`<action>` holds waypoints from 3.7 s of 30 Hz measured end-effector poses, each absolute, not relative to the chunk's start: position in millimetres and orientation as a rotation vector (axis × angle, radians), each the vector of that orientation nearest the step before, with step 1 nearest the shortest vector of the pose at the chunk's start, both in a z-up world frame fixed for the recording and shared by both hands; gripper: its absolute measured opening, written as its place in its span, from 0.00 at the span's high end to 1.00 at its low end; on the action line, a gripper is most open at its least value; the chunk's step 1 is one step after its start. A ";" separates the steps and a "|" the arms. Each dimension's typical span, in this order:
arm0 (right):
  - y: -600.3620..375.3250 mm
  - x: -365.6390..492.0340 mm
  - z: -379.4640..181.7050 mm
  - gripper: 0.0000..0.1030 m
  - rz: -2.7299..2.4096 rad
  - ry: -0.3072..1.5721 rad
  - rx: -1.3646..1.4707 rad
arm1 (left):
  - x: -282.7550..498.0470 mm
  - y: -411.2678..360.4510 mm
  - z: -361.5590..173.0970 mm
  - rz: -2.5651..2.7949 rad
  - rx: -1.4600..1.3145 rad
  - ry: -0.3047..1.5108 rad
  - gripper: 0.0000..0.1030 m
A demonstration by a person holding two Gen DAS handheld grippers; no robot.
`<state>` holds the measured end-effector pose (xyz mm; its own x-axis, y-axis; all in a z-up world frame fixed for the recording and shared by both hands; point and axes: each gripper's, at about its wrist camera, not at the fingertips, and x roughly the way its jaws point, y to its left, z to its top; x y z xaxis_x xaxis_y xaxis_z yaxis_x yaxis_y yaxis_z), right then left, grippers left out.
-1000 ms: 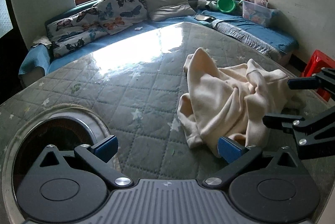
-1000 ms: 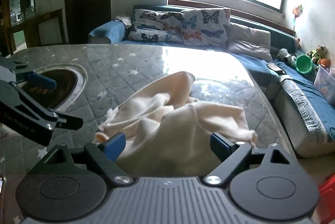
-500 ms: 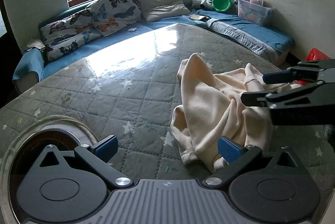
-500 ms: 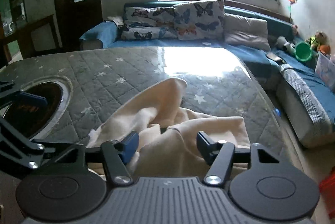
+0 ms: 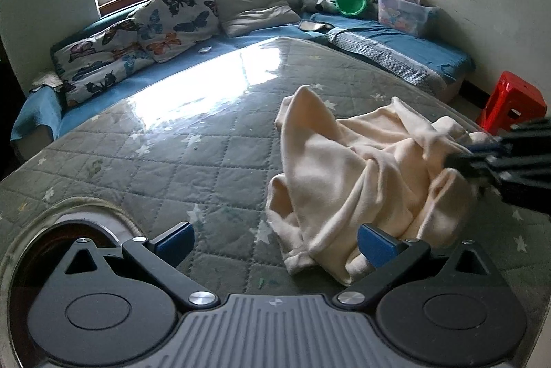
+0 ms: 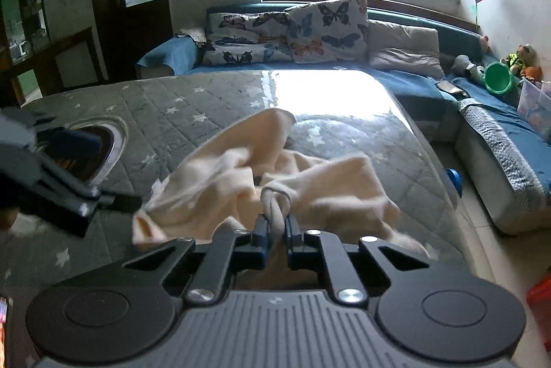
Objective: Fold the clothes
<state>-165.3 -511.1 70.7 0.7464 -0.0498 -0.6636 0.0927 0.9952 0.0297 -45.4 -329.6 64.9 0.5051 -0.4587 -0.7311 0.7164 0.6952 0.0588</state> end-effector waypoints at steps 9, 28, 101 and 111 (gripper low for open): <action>-505.2 -209.9 53.6 0.93 -0.071 0.784 0.065 | -42.8 -346.4 70.8 -0.792 0.375 0.732 0.06; -508.1 -226.0 32.9 0.93 -0.076 0.808 0.135 | 18.7 -394.3 51.2 -0.751 0.345 0.796 0.10; -546.0 -104.2 213.1 0.94 0.052 0.372 0.131 | 41.9 -202.5 262.2 -0.572 0.102 0.318 0.98; -506.2 -166.2 68.8 0.87 0.190 0.873 0.191 | -22.6 -156.7 100.8 -0.566 0.316 0.742 0.97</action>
<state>-166.2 -506.2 68.8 0.6275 0.2426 -0.7398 -0.0869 0.9661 0.2430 -22.6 -156.7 100.8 0.5991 -0.3705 -0.7098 0.5865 0.8066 0.0740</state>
